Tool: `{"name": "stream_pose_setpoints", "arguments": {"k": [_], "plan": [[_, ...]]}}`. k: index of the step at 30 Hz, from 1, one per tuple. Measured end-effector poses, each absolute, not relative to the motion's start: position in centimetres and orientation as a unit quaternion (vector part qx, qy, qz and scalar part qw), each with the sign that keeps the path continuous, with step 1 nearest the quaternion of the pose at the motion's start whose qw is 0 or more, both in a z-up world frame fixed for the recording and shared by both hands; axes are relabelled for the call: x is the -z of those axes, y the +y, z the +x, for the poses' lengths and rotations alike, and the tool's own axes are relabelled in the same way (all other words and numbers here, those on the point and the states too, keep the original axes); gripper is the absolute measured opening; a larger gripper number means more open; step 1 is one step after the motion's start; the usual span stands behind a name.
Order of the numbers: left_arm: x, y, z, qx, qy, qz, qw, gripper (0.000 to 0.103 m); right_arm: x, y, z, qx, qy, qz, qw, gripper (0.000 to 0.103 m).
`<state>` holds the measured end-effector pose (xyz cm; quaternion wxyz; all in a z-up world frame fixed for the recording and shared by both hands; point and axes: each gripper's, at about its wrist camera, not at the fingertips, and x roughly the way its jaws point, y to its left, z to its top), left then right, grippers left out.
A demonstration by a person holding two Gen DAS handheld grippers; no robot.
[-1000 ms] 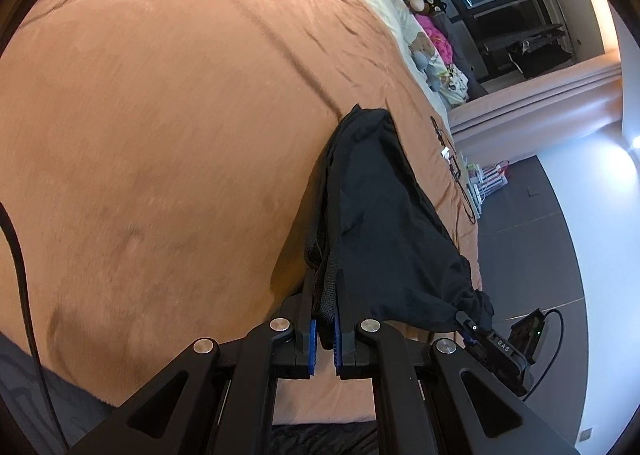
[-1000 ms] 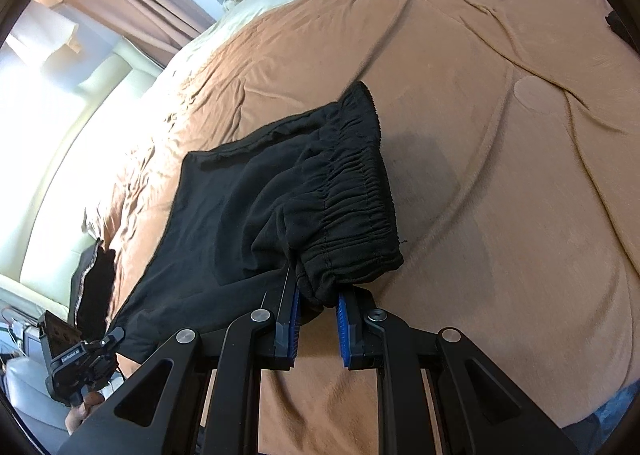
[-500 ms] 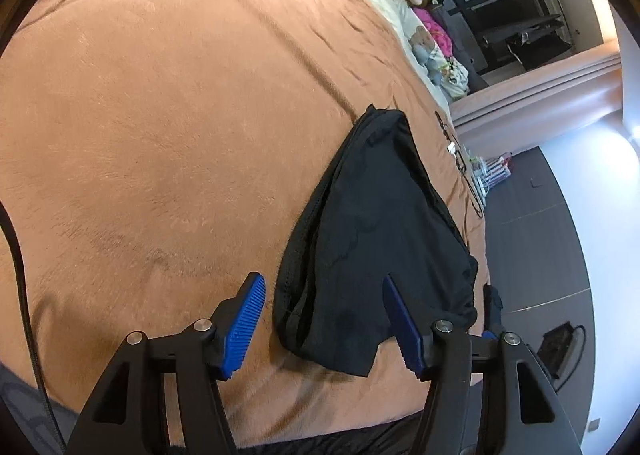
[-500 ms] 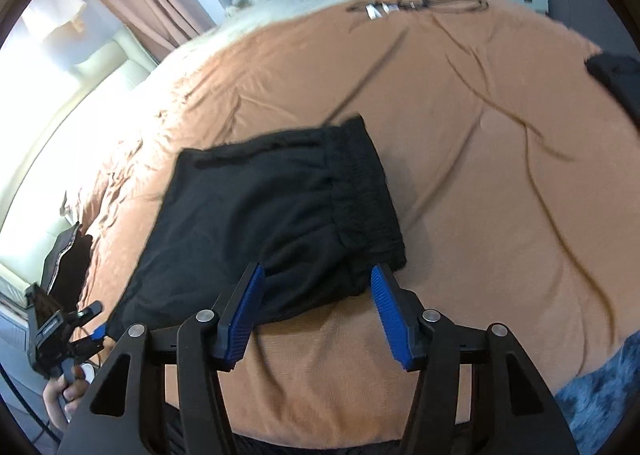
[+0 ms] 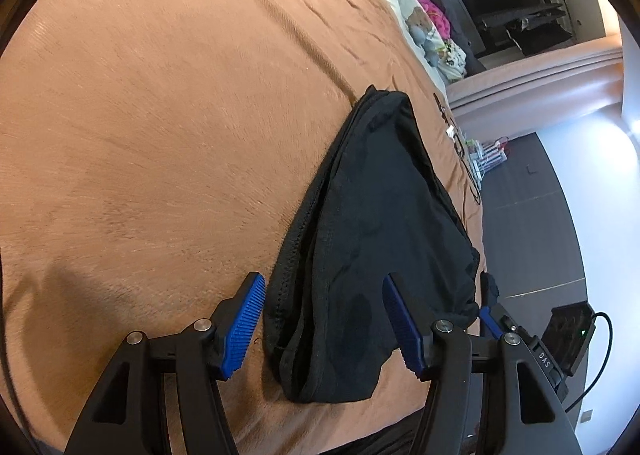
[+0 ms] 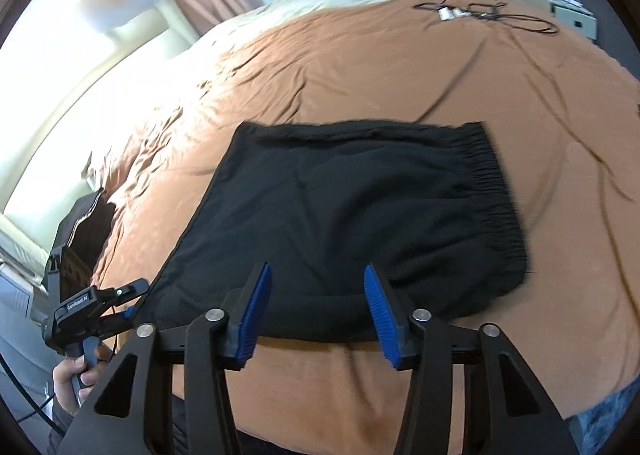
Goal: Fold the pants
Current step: 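Grasp the pants edge again with both grippers and pull it flat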
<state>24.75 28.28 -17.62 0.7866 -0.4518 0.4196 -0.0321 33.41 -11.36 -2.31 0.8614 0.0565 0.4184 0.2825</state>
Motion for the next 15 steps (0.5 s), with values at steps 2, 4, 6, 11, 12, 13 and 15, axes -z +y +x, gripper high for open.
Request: {"name": "stream_pose_setpoints", "arguments": {"k": [2,4,6,11,12,13,15], "plan": [[17.7,28.2,24.8,0.034,0.421,-0.454,0.784,0.063,2.7,-10.4,33.6,-0.290,0.424,0.051,0.856,0.039],[17.8,28.1,24.7,0.036,0.424,-0.456,0.782,0.063,3.1,-9.3,34.0,-0.299,0.430,0.047,0.850,0.037],[17.8,27.9,24.6,0.039,0.426,-0.455,0.781,0.063,3.6,-8.1,34.5,-0.306,0.436,0.042,0.846,0.037],[17.8,27.5,24.2,0.044,0.427,-0.455,0.780,0.062,5.6,-6.4,34.9,-0.313,0.459,0.025,0.831,0.028],[17.7,27.4,24.1,0.043,0.427,-0.453,0.781,0.062,6.1,-6.3,34.7,-0.312,0.467,0.019,0.827,0.027],[17.7,27.4,24.1,0.042,0.427,-0.452,0.782,0.062,6.6,-6.2,34.5,-0.310,0.474,0.012,0.824,0.026],[17.8,27.4,24.1,0.042,0.428,-0.453,0.781,0.062,7.6,-6.1,34.1,-0.305,0.493,-0.001,0.815,0.026]]}}
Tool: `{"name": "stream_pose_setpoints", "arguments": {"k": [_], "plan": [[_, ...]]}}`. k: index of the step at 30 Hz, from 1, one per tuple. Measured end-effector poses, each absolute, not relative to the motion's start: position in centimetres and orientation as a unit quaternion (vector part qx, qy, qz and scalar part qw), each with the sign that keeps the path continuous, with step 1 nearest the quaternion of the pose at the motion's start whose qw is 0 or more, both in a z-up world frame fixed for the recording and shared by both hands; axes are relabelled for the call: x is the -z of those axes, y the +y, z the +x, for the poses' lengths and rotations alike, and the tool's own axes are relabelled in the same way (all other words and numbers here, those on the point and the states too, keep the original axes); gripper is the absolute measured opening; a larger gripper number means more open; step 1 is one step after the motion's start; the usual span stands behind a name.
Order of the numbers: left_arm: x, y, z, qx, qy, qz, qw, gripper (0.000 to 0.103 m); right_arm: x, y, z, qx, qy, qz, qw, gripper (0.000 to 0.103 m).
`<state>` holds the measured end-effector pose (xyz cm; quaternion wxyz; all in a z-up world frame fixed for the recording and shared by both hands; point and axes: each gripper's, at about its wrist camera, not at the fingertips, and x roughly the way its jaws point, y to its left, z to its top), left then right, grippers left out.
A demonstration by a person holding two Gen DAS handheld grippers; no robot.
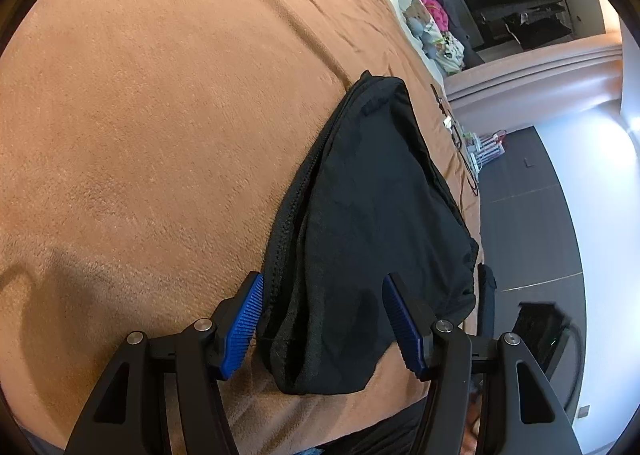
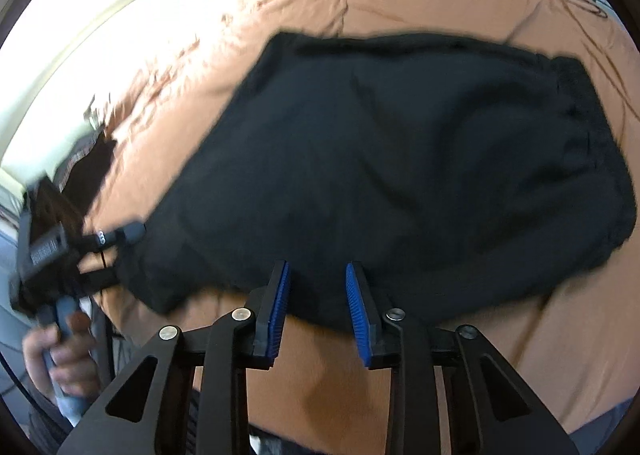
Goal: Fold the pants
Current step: 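Grasp the pants edge again with both grippers and pull it flat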
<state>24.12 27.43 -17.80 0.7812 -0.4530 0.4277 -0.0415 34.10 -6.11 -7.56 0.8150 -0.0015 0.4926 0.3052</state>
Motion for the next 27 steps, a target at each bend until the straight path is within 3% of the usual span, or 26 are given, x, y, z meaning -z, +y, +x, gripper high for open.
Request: {"name": "stream_pose_setpoints", "arguments": {"k": [8,15,27], "plan": [[17.7,27.5,23.8,0.030,0.426,-0.466,0.775,0.054,4.7,-6.6,34.3,-0.306,0.485,-0.003,0.819,0.024],[17.7,27.5,23.8,0.015,0.427,-0.479,0.767,0.038,3.4,-5.3,36.9,-0.294,0.471,-0.002,0.831,0.024],[18.0,28.2,24.4,-0.011,0.428,-0.493,0.757,0.037,6.1,-0.9,43.0,-0.278,0.501,-0.013,0.820,0.024]]}}
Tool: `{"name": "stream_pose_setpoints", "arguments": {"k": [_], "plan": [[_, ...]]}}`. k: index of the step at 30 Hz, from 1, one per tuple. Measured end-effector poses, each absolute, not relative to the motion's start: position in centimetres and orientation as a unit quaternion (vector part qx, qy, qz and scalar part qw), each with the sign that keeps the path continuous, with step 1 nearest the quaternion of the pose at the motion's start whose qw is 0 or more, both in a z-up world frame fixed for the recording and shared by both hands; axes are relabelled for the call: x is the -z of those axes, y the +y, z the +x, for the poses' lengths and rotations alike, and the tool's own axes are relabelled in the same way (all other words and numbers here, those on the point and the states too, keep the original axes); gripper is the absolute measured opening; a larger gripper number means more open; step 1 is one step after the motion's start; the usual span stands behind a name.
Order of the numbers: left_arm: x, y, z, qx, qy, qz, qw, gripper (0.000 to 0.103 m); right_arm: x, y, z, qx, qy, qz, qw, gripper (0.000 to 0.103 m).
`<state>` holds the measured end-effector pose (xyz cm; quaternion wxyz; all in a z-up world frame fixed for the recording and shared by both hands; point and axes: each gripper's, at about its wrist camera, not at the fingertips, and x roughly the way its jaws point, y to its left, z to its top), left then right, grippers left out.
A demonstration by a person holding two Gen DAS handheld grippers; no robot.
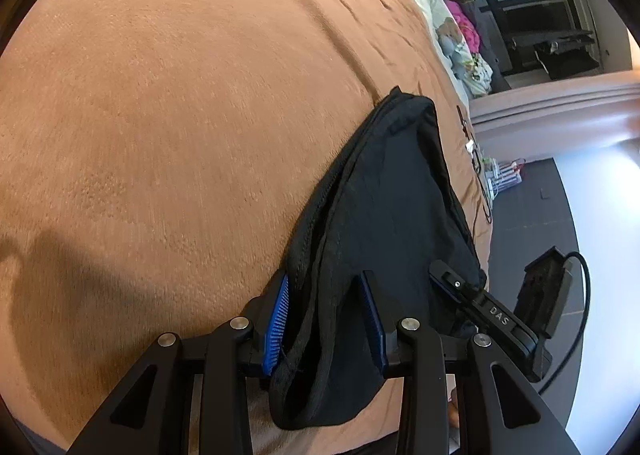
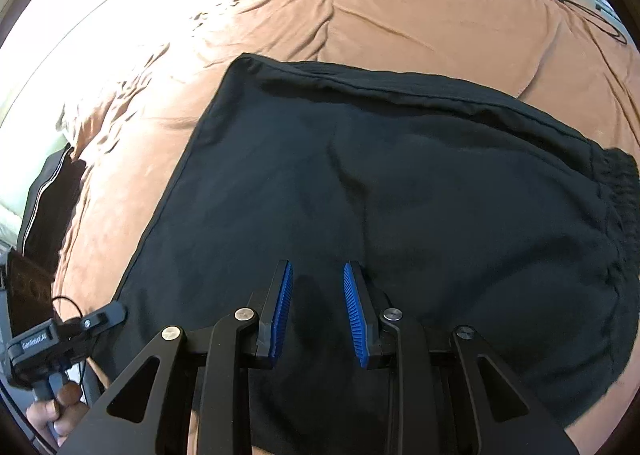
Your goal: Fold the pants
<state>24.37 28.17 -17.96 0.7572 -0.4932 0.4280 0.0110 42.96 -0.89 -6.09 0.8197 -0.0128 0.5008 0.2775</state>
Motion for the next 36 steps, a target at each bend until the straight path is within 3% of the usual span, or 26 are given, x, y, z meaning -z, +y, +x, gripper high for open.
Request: {"name": "stream_pose_setpoints", "arguments": {"k": [17,30,32,34,36], "plan": [[18.0,28.1,24.6,-0.024,0.430,-0.498,0.753,0.037,5.8,1.6,49.8,-0.263,0.501,-0.008,0.825,0.024],[17.9,27.4,24.0,-0.005,0.433,-0.489,0.757,0.037,5.7,1.1,46.6,-0.275,0.500,-0.011,0.821,0.024],[17.9,27.2,23.8,-0.004,0.432,-0.486,0.759,0.033,5.8,1.1,45.8,-0.276,0.499,-0.014,0.821,0.024],[17.9,27.1,23.8,-0.003,0.436,-0.484,0.759,0.017,5.9,1.0,44.9,-0.275,0.498,-0.017,0.822,0.024],[17.9,27.0,23.7,-0.001,0.436,-0.481,0.761,0.013,5.9,0.8,44.2,-0.274,0.498,-0.016,0.822,0.024]]}}
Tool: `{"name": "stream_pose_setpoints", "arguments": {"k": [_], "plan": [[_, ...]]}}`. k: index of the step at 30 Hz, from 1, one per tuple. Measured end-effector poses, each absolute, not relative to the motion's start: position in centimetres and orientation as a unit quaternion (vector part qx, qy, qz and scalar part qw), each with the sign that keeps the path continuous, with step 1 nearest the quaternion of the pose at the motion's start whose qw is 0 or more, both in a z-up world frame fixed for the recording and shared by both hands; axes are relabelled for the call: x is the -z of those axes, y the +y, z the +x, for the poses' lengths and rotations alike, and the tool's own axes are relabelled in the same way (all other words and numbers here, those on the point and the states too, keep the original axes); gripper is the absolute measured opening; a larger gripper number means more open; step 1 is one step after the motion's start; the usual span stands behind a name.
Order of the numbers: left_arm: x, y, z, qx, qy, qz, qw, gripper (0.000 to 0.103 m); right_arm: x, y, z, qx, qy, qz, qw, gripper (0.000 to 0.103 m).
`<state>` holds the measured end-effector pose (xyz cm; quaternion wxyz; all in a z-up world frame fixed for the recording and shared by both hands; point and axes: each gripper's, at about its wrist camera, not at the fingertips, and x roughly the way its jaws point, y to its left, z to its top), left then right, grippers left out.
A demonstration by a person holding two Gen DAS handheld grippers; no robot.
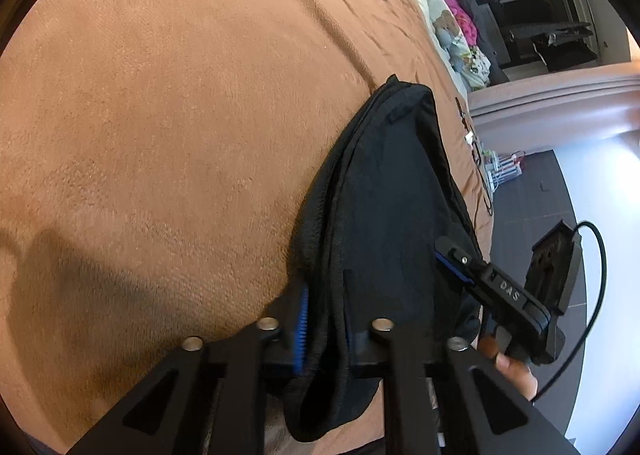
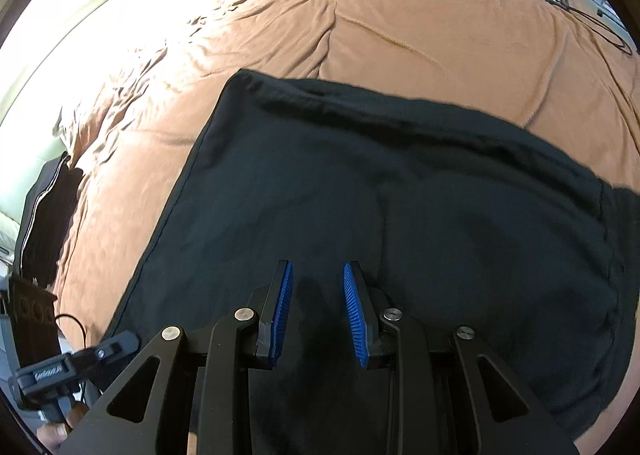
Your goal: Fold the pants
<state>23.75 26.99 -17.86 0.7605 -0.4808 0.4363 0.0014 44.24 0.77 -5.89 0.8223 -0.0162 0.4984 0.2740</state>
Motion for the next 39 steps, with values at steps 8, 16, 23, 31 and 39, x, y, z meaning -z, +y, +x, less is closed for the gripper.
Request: {"name": "stream_pose_setpoints", "arguments": {"k": [8,16,23,31,39], "plan": [[17.1,27.2,23.5,0.011,0.418,-0.491,0.764,0.007,6.3,0.2,41.4,-0.274,0.501,-0.017,0.821,0.024],[16.4,27.2,23.2,0.024,0.405,-0.498,0.767,0.006,6.1,-0.2,39.2,-0.281,0.495,-0.021,0.822,0.024],[15.6,27.1,23.4,0.030,0.400,-0.496,0.770,0.006,5.5,-2.2,39.7,-0.272,0.481,0.009,0.834,0.024],[13.8,26.3,24.0,0.035,0.396,-0.486,0.779,0.006,8.0,-2.3,39.6,-0.282,0.499,0.009,0.819,0.024],[10.6,24.4,25.4,0.041,0.394,-0.458,0.796,0.006,7.9,-3.0,38.8,-0.337,0.487,0.029,0.806,0.024]]}}
